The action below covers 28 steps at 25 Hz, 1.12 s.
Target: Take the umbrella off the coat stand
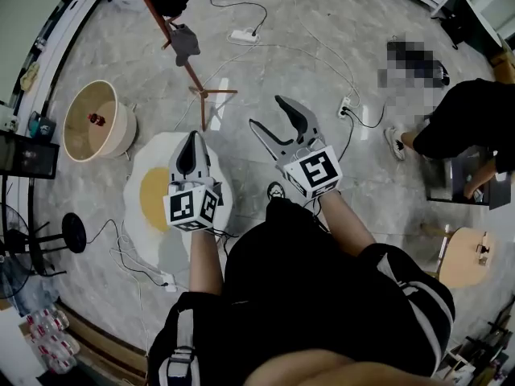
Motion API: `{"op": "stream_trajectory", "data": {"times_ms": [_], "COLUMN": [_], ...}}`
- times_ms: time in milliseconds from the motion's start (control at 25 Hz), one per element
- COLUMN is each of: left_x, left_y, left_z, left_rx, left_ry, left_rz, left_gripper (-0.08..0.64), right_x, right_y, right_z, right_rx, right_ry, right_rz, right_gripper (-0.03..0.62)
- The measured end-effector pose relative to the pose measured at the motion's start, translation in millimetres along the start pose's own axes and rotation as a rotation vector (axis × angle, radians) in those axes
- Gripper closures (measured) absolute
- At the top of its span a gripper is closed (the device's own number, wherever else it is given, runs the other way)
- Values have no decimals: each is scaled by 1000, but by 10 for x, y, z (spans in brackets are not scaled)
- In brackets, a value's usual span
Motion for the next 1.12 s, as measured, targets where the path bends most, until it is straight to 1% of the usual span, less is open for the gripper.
{"op": "stream_trajectory", "data": {"times_ms": [280,440,600,840,960,1120], "left_x": [-702,-1005,-1212,-1614,-1930,-2420], "left_y": [-122,-92,-15,258,460,676], "left_z": [47,70,92,147,175,119], "left_rx": [16,13,5,3,4,-1], "left_ry": [12,15,27,48,47,36], "left_rz": [-22,-40,-62,-84,-93,-94], "left_gripper": [560,560,560,560,560,560], "right_x": [-245,-452,-645,-1065,-1347,-1777], "right_y": [-699,-952,-1114,-1319,-1461,-1747], "right_z": [97,192,273,453,535,543], "right_rx": [-14,-26,-43,-84,-98,-85], "right_ry": [5,10,7,17,15,15], "right_rz": [-11,-28,-47,-61,-73,-86], "right_gripper": [298,291,290,285,282,281]}}
Point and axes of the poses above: the fingertips, and each gripper's own axes: x backward along the fingers, y to its left, z out of its underside, the point moved 3 cm from there along x, backward along the fingers, and after that the axes turned 2 degrees about x, right-handed, at the moved point
